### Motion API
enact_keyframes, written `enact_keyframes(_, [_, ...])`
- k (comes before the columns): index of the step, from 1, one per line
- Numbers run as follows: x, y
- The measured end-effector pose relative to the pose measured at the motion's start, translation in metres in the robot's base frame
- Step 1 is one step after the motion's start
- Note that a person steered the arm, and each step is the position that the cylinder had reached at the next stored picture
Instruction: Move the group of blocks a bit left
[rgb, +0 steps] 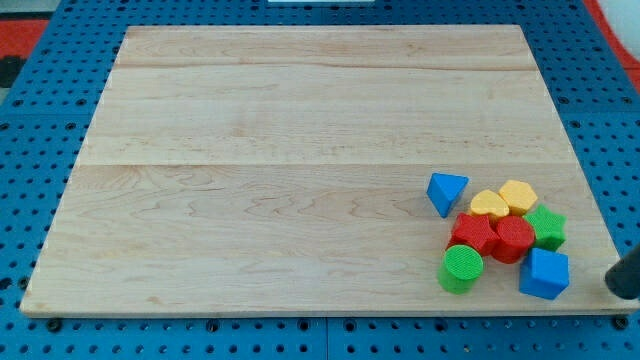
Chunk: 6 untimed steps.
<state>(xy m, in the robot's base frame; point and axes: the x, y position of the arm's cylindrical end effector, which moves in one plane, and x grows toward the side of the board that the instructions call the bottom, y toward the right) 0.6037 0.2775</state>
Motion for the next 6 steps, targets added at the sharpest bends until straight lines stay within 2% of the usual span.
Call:
enact_keyframes(1, [0.0, -0.003])
enact_keyframes(3, [-0.014, -0.06])
enact_keyframes(6, [-0.033, -0.101])
